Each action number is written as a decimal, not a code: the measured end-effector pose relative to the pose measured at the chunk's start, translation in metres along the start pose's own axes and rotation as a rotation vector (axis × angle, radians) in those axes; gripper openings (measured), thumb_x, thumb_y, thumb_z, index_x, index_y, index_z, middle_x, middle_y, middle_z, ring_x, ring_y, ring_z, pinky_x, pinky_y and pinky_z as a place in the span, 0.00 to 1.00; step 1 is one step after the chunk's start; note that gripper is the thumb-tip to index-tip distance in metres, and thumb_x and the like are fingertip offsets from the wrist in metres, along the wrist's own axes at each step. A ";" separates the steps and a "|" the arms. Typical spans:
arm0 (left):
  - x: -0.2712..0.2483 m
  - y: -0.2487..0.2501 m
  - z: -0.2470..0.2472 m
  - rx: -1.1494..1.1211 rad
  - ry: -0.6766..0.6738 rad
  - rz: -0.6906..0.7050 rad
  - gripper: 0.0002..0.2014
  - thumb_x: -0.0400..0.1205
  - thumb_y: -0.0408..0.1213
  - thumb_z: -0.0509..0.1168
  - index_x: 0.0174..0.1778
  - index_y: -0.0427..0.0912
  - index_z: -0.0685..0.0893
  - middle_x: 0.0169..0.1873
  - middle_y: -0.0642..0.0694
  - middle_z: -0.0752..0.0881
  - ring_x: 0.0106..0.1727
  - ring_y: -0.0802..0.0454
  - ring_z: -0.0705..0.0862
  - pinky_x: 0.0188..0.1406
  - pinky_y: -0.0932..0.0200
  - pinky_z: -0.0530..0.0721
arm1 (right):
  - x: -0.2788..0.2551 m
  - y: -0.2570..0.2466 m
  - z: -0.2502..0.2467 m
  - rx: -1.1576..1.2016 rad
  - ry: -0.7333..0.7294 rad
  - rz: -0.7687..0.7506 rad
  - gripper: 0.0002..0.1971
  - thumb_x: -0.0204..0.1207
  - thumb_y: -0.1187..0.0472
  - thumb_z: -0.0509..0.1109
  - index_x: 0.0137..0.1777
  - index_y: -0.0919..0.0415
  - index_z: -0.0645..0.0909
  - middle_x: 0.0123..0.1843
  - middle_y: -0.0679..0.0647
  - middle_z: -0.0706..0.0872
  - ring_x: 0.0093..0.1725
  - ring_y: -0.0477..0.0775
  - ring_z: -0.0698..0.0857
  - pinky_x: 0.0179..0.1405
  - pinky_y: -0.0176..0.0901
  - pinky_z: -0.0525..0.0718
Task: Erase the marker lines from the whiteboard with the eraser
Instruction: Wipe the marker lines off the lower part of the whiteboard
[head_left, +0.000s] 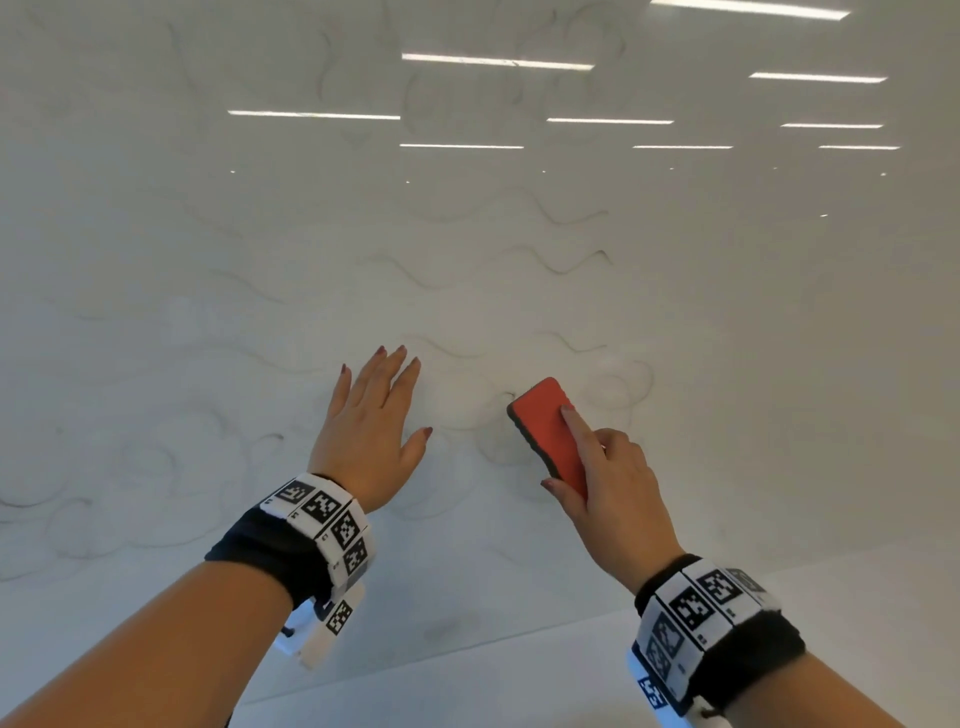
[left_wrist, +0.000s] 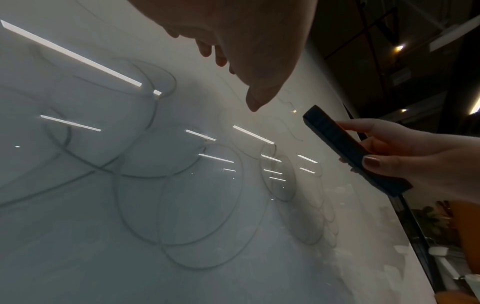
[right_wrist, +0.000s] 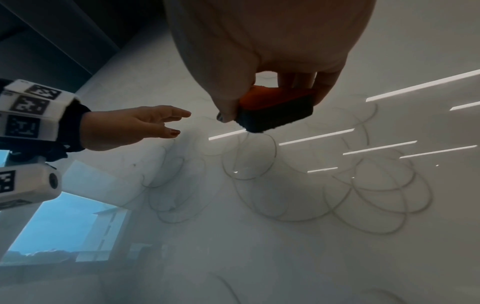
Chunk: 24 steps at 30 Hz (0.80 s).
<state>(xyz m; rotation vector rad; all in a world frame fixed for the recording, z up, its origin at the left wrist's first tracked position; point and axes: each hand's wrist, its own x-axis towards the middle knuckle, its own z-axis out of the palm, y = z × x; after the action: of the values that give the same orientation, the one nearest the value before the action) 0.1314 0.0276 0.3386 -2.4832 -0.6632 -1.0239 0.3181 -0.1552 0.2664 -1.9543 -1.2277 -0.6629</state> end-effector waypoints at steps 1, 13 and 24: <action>0.002 0.003 0.001 0.000 0.000 0.011 0.34 0.84 0.51 0.56 0.83 0.42 0.53 0.83 0.46 0.51 0.83 0.50 0.44 0.81 0.47 0.39 | 0.001 0.001 -0.001 -0.009 0.012 0.000 0.37 0.78 0.41 0.64 0.83 0.45 0.51 0.63 0.56 0.74 0.55 0.55 0.74 0.52 0.46 0.75; 0.054 0.044 0.013 0.017 0.082 -0.017 0.34 0.83 0.51 0.57 0.82 0.41 0.55 0.83 0.44 0.52 0.83 0.48 0.45 0.81 0.43 0.41 | 0.063 0.052 -0.015 0.045 0.142 -0.077 0.35 0.77 0.60 0.68 0.81 0.43 0.58 0.66 0.60 0.70 0.61 0.60 0.70 0.63 0.56 0.76; 0.067 0.061 0.032 0.142 0.092 -0.136 0.36 0.83 0.53 0.56 0.83 0.43 0.50 0.83 0.46 0.46 0.83 0.48 0.42 0.81 0.43 0.40 | 0.132 0.111 -0.028 -0.042 0.231 -0.120 0.36 0.76 0.57 0.71 0.82 0.46 0.59 0.62 0.64 0.72 0.57 0.64 0.73 0.56 0.57 0.75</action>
<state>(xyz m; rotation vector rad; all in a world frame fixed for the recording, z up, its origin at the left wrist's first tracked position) 0.2245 0.0124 0.3571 -2.2802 -0.8546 -1.0928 0.4727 -0.1381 0.3467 -1.7897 -1.2014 -0.9543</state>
